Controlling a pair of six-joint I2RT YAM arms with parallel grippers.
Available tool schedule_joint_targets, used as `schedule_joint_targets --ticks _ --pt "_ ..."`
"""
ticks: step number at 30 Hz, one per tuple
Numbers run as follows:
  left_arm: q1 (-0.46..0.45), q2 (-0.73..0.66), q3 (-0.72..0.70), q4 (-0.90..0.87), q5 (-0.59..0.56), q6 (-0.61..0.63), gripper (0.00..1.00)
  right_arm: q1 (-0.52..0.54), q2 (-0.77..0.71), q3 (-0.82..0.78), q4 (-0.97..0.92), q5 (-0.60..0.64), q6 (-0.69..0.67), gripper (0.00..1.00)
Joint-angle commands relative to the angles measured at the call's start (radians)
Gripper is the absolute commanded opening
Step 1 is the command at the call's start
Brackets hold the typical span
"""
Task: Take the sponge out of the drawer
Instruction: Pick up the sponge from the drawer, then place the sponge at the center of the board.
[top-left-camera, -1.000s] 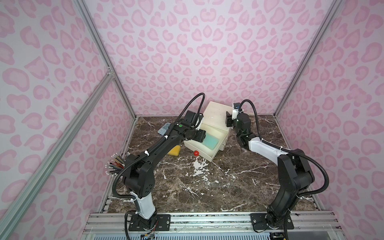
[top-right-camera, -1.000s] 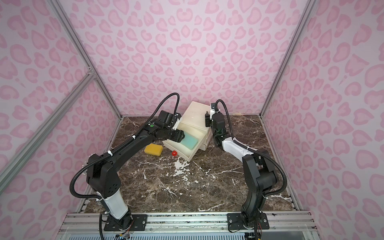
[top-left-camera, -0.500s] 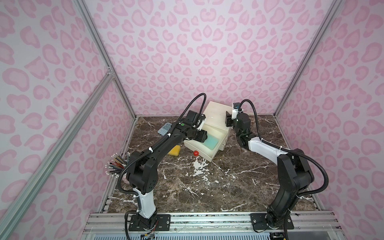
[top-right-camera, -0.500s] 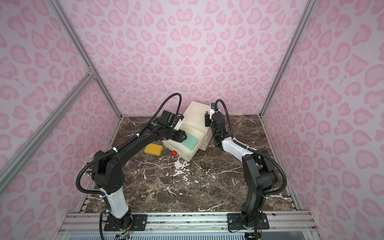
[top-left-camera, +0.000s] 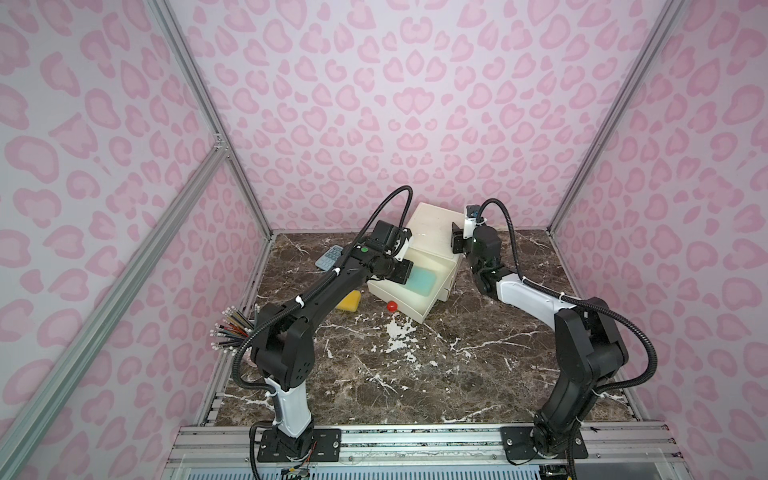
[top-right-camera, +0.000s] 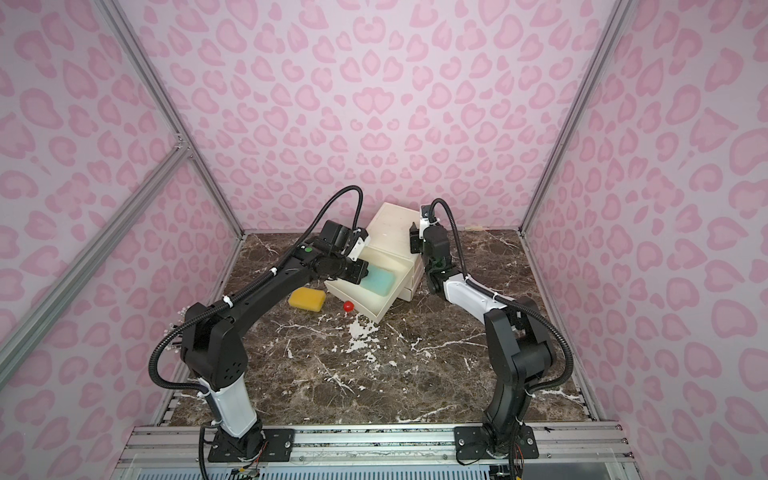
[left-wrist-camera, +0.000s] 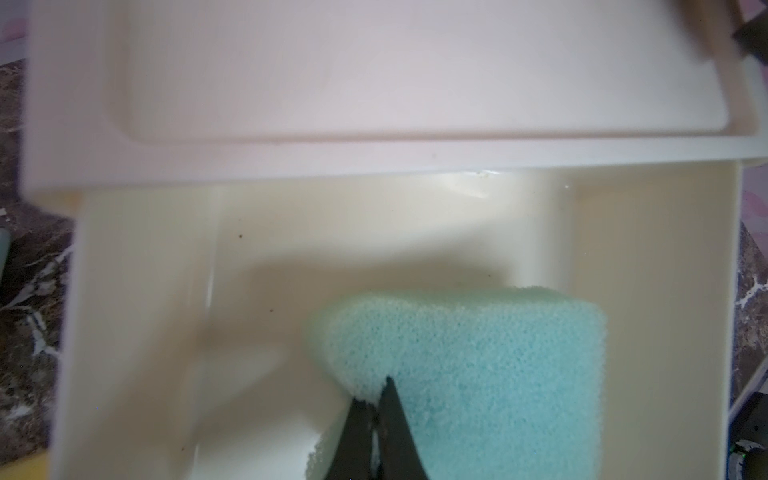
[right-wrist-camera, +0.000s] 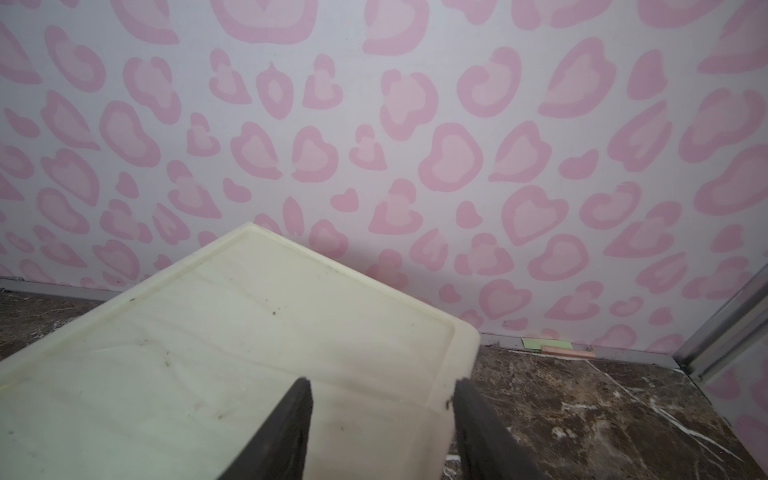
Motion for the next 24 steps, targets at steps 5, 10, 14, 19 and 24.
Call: schedule_joint_targets --ticks 5,10,14,19,24 --pt "0.0 -0.089 -0.026 -0.005 -0.019 -0.019 0.02 0.0 0.032 -0.021 -0.272 0.003 -0.02 0.56" --pt "0.001 -0.185 -0.061 -0.01 -0.067 -0.014 0.02 0.0 0.037 -0.021 -0.272 0.003 -0.02 0.56" --pt "0.002 -0.286 -0.093 -0.017 -0.125 -0.011 0.02 0.0 0.039 -0.021 -0.272 0.003 -0.023 0.55" --pt "0.027 -0.382 -0.143 -0.048 -0.285 -0.011 0.02 -0.001 0.04 -0.021 -0.269 0.004 -0.025 0.56" --pt "0.113 -0.458 -0.235 -0.081 -0.471 -0.033 0.02 0.0 0.042 -0.023 -0.268 -0.002 -0.025 0.55"
